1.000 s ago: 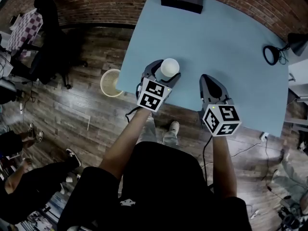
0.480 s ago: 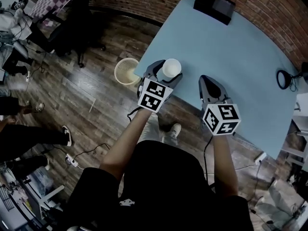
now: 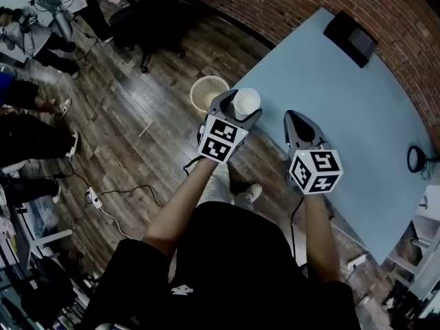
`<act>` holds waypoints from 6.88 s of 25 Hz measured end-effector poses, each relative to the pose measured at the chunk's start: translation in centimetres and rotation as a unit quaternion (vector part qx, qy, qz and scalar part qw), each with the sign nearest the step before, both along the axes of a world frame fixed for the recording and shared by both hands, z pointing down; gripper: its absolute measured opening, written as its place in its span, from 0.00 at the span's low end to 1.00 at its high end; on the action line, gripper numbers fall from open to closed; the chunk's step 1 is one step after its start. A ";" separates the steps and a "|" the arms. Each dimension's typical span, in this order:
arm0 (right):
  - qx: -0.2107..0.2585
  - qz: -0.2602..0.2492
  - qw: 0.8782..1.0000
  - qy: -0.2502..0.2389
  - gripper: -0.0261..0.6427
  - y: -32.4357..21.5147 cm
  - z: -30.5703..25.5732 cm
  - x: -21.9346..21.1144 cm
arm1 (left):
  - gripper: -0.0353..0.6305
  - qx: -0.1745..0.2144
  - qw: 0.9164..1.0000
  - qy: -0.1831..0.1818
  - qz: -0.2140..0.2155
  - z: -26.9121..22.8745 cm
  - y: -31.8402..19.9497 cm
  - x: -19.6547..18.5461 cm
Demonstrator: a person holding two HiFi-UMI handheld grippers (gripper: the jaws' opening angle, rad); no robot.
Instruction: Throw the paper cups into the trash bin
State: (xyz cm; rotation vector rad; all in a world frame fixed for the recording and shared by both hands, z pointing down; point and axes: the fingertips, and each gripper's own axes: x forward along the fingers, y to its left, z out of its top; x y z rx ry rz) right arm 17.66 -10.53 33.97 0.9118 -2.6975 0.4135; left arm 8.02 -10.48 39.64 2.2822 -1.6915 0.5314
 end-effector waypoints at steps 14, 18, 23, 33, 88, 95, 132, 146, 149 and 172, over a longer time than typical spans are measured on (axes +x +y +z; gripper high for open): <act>0.006 -0.100 0.995 0.008 0.04 3.0 -0.1 -10.9 | 0.57 0.000 0.995 0.012 -0.102 0.3 5.4 -10.9; 0.009 -0.111 0.994 0.007 0.04 3.0 -0.3 -13.5 | 0.57 0.002 0.993 0.017 -0.117 0.4 5.8 -13.2; 0.009 -0.129 0.991 0.017 0.04 3.4 0.1 -16.2 | 0.57 0.001 0.991 0.023 -0.128 0.6 6.0 -15.5; -0.006 -0.141 0.990 0.023 0.04 2.1 1.1 -21.5 | 0.57 -0.013 0.989 0.030 -0.142 1.7 5.2 -20.5; -0.089 -0.082 0.991 0.053 0.04 -14.3 9.9 -36.4 | 0.57 -0.090 0.985 0.063 -0.131 9.8 -4.6 -35.6; -0.121 -0.074 0.988 0.057 0.04 -17.5 12.9 -37.3 | 0.57 -0.106 0.985 0.059 -0.123 11.5 -7.6 -36.0; -0.237 -0.074 0.961 0.119 0.04 -25.1 34.2 -41.1 | 0.57 -0.197 0.976 0.081 -0.042 31.9 -13.7 -35.6; -0.253 -0.082 0.948 0.174 0.04 -29.8 42.7 -43.0 | 0.57 -0.206 0.971 0.114 -0.047 40.1 -16.6 -36.1; -0.256 -0.090 0.945 0.185 0.04 -30.3 44.1 -43.5 | 0.57 -0.207 0.970 0.116 -0.049 41.6 -17.0 -36.2; -0.320 -0.195 0.881 0.287 0.04 -25.6 59.8 -44.3 | 0.57 -0.234 0.966 0.108 -0.036 56.3 -18.2 -35.7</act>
